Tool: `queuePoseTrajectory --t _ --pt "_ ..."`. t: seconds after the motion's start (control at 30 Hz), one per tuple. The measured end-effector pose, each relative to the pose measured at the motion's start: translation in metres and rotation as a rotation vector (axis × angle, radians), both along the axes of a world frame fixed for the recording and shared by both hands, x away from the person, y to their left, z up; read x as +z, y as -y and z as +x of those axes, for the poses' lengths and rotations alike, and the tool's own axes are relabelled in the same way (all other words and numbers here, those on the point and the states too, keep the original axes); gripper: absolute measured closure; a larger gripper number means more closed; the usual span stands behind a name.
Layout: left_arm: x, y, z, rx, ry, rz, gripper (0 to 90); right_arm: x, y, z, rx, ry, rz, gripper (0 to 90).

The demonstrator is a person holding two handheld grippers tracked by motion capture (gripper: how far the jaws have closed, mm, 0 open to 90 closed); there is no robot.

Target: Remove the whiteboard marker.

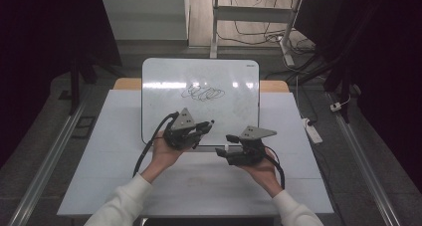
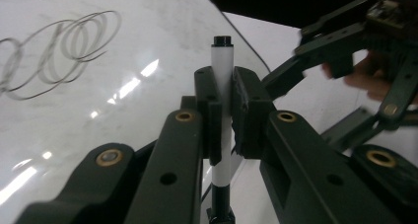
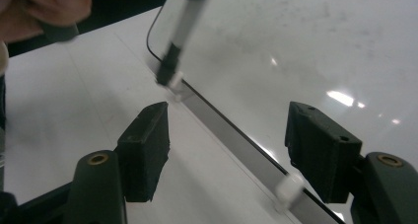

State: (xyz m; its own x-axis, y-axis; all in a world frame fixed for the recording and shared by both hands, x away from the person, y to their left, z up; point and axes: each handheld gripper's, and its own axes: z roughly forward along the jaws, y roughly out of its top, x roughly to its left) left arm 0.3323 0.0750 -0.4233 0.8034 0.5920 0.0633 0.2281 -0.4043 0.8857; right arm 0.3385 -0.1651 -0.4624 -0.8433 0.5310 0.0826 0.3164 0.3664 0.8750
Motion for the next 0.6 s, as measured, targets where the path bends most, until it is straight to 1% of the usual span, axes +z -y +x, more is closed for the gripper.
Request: queuePoseTrajectory --t 0.03,0.07,0.1,0.13,0.17,0.2,0.23,0.27,0.33,0.43,0.47,0.5,0.57,0.6 --pt "0.0 0.0 0.0 0.0 0.0 0.0 81.6 0.0 0.0 0.0 0.0 0.0 0.0 33.7" --pt "-0.001 0.006 0.0 -0.01 0.001 0.001 81.6 0.0 -0.007 0.001 0.006 -0.01 0.003 35.3" --pt "-0.001 0.006 0.0 -0.01 0.001 0.001 81.6 0.0 -0.007 0.001 0.006 -0.01 0.003 35.3" --pt "-0.002 0.009 0.0 -0.014 0.002 0.005 81.6 0.0 -0.015 0.003 0.011 -0.029 0.007 37.1" --pt "-0.003 0.014 -0.001 -0.021 0.006 0.014 81.6 0.0 -0.018 0.004 0.012 -0.037 0.009 38.2" --pt "-0.003 0.014 -0.001 -0.021 0.006 0.014 81.6 0.0 -0.018 0.004 0.012 -0.037 0.009 38.2" --pt "-0.004 0.018 -0.001 -0.025 0.01 0.024 81.5 0.0 -0.023 0.005 0.01 -0.045 0.006 40.4" --pt "-0.005 0.019 -0.002 -0.024 0.013 0.026 81.6 -0.001 -0.025 0.006 0.006 -0.053 0.006 41.7" --pt "-0.005 0.02 -0.002 -0.026 0.013 0.025 81.6 -0.002 -0.028 0.007 0.004 -0.075 0.01 45.3" --pt "-0.005 0.022 -0.003 -0.026 0.018 0.019 81.6 -0.004 -0.03 0.01 0.004 -0.114 0.031 51.6" --pt "-0.005 0.022 -0.003 -0.026 0.018 0.019 81.6 -0.004 -0.03 0.01 0.004 -0.114 0.031 51.6" --pt "-0.005 0.023 -0.003 -0.027 0.02 0.019 81.6 -0.004 -0.031 0.012 0.01 -0.133 0.046 57.3" --pt "-0.005 0.024 -0.003 -0.028 0.021 0.017 81.5 -0.004 -0.033 0.013 0.014 -0.151 0.053 63.1" --pt "-0.005 0.024 -0.003 -0.029 0.02 0.014 81.5 -0.004 -0.033 0.013 0.014 -0.151 0.053 63.1"
